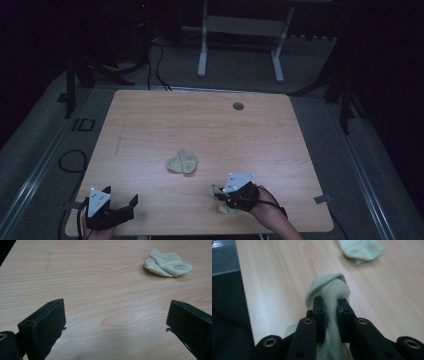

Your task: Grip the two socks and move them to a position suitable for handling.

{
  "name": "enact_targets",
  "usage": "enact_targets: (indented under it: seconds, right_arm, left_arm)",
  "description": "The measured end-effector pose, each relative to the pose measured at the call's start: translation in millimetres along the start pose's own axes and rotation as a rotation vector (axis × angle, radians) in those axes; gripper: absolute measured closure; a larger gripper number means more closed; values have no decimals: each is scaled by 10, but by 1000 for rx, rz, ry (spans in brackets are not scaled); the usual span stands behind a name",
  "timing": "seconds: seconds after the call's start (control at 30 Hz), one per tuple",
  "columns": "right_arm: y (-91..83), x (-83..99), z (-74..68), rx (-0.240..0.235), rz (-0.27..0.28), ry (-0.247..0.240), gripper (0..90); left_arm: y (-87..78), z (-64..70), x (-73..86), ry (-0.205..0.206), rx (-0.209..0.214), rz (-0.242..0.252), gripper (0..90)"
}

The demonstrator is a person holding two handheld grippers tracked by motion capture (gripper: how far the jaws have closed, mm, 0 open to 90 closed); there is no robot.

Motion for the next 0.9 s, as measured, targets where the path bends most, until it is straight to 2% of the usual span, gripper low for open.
enact_targets:
  seconds: [0.13, 0.27, 0.37, 0.4, 0.53, 0.63, 0.7, 0.73, 0.77, 0.87, 0.9]
  right_arm:
    - [128, 123, -40, -4, -25, -1, 798]
    - [246, 224, -38, -19, -53, 4, 796]
    - [317, 278, -37, -8, -87, -8, 793]
    - [341, 295, -36, -26, -70, -1, 790]
    - [340, 302, -31, -27, -61, 6, 775]
    - [339, 305, -15, -41, -53, 27, 713]
    - [340, 303, -19, -66, -55, 39, 613]
    - [327, 284, -35, -76, -65, 39, 548]
    - [327, 284, -35, -76, -65, 39, 548]
    - [230, 213, -38, -75, -43, 22, 496]
    - [195, 190, -30, -74, -34, 30, 480]
  left_arm:
    - [-15, 5, -4, -5, 2, 6, 26]
    - [-10, 58, 1, 8, 13, 1, 25]
    - [-4, 104, 7, 26, 26, -5, 25]
    - [-4, 115, 7, 29, 23, -3, 25]
    - [-8, 148, 6, 40, 33, -2, 25]
    - [-12, 161, 4, 40, 39, -2, 25]
    - [-20, 188, -2, 32, 50, -1, 26]
    - [-29, 227, -13, 29, 69, 0, 25]
    - [-36, 255, -21, 31, 77, -1, 25]
    - [-62, 415, -60, 81, 106, 13, 26]
    - [-79, 481, -78, 99, 121, 21, 27]
Point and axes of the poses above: each handheld gripper's, and its own axes: y roughly forward along the jaws, x roughly out of its underside, z roughly to its right, the point moved 5 cm from there along y, roughly forward along the jaws, and after that the axes turned 13 degrees about -x, right-handed, at the moved point
